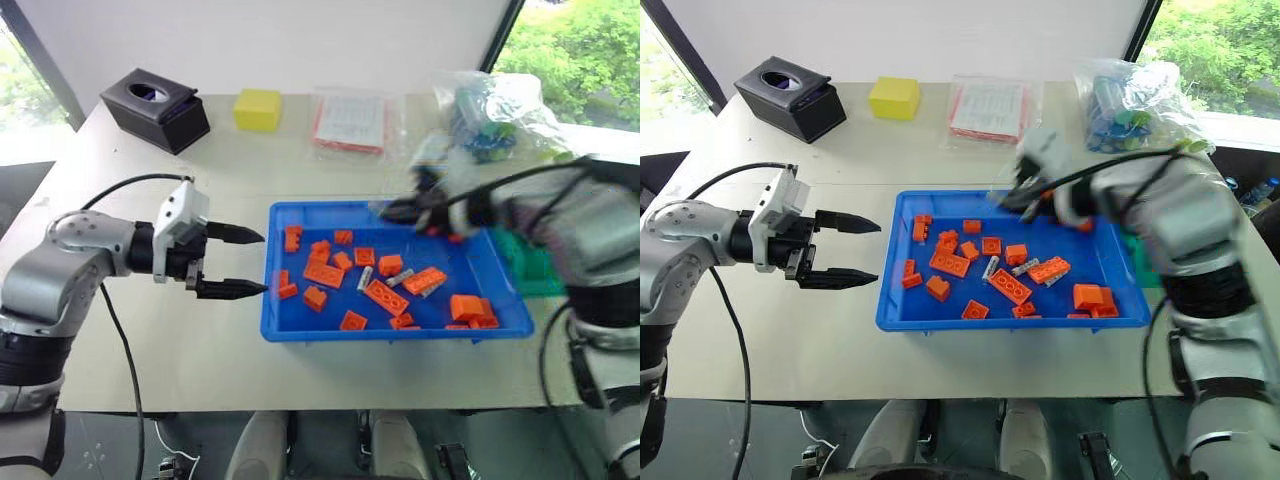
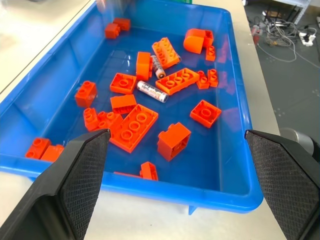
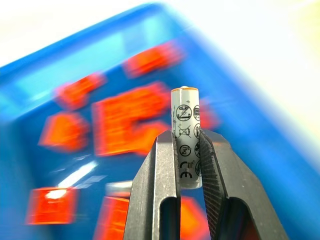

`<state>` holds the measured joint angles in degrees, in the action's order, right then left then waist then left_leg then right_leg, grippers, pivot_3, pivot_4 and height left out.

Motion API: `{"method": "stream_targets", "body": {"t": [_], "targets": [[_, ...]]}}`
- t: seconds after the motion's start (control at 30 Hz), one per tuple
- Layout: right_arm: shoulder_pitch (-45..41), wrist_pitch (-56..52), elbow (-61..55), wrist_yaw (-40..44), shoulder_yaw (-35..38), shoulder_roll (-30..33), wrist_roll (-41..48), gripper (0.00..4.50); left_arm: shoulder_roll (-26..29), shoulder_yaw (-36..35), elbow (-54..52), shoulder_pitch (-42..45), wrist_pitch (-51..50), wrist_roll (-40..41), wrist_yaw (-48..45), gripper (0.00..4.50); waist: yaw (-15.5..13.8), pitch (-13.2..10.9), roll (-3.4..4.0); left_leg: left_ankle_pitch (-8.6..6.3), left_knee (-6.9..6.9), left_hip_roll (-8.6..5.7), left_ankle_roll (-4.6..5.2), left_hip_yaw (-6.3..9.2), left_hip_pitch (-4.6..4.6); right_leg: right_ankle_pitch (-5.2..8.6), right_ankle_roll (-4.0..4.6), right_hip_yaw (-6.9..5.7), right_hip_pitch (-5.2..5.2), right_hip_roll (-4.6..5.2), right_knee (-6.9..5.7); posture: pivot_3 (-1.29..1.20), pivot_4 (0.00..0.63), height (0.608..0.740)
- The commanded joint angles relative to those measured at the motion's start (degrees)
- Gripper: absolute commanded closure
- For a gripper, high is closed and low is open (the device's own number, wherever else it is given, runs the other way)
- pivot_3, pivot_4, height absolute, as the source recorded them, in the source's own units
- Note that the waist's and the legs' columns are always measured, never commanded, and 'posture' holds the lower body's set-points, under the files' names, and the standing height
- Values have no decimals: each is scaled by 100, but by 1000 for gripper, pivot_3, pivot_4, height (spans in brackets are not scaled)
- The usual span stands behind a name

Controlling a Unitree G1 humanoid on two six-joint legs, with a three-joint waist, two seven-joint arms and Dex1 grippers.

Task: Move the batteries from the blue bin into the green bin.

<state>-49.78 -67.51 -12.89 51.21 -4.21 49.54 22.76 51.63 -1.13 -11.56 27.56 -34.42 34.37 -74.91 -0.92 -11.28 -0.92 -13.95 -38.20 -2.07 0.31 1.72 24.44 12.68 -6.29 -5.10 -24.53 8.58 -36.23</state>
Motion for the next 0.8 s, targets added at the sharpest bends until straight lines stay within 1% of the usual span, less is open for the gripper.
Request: {"method": "stream_targets", "body": {"t": [0.03, 0.07, 0.13, 0.37, 0.43, 0.5, 0.53, 0.57, 0.6, 0.63, 0.73, 0.8], "targets": [[402, 496, 602, 139, 625, 915, -239, 4426, -11, -67, -102, 66, 98, 31, -14, 0, 12, 0, 0, -1, 2, -2, 1, -3, 2, 0, 0, 1, 0, 2, 4, 0, 150, 692], [632, 732, 834, 168, 742, 1216, -359, 4426, -20, -65, -98, 70, 102, 32, -11, 0, 12, -1, -1, -1, 2, -3, 3, -5, 3, 0, -1, 1, 1, 4, 6, 0, 150, 692], [971, 1016, 1145, 158, 900, 1555, -481, 4426, -31, -69, -82, 78, 112, 35, -15, 0, 22, -1, -1, -2, 2, -6, 4, -18, 6, 0, -5, 2, 2, 7, 9, 0, 150, 692], [2046, 1875, 1592, -102, 1356, 1861, -832, 4426, -96, -79, -41, 153, 114, 46, 14, 0, 161, -3, 5, -1, 0, 9, 4, -25, -7, -4, -4, 7, -3, 0, -6, 0, 150, 692], [2222, 2022, 1702, -156, 1412, 1843, -887, 3411, -109, -82, -28, 189, 96, 57, 15, 0, 170, -3, 6, -1, -2, 10, 4, -21, -8, -6, -3, 10, -3, 0, -7, 0, 150, 692], [2327, 2184, 1775, -225, 1428, 1810, -967, 2642, -120, -74, -19, 221, 83, 58, 19, 0, 165, -3, 6, -1, -3, 8, 4, -21, -7, -6, -3, 11, -3, 2, -7, 0, 150, 692], [2352, 2278, 1792, -267, 1422, 1797, -1012, 2164, -124, -70, -18, 234, 76, 60, 22, 0, 159, -3, 6, -1, -3, 8, 4, -21, -7, -6, -3, 11, -4, 2, -7, 0, 150, 692], [2355, 2356, 1798, -300, 1412, 1785, -1047, 1689, -127, -68, -21, 243, 69, 63, 24, 0, 157, -4, 7, -1, -3, 7, 4, -20, -6, -6, -3, 11, -3, 2, -7, 0, 150, 692], [2321, 2396, 1803, -319, 1399, 1768, -1051, 1123, -128, -66, -28, 251, 60, 66, 28, 0, 157, -4, 8, -1, -3, 7, 4, -20, -5, -6, -3, 11, -4, 3, -5, 0, 150, 692], [2228, 2402, 1753, -317, 1390, 1724, -1009, 716, -124, -68, -30, 255, 54, 69, 25, 0, 159, -4, 7, -1, -3, 6, 4, -21, -6, -6, -3, 12, -4, 3, -5, 0, 150, 692], [1882, 2230, 1509, -218, 1347, 1562, -766, 716, -114, -69, -34, 257, 42, 68, 19, 0, 171, -5, 9, -1, -3, 6, 4, -21, -5, -6, -3, 12, -4, 3, -5, 0, 150, 692], [1448, 1811, 1209, -230, 1222, 1289, -504, 716, -107, -63, -14, 271, 49, 52, 8, 0, 177, -5, 9, -1, -3, 7, 4, -19, -6, -6, -3, 12, -4, 1, -5, 0, 150, 692]]}}
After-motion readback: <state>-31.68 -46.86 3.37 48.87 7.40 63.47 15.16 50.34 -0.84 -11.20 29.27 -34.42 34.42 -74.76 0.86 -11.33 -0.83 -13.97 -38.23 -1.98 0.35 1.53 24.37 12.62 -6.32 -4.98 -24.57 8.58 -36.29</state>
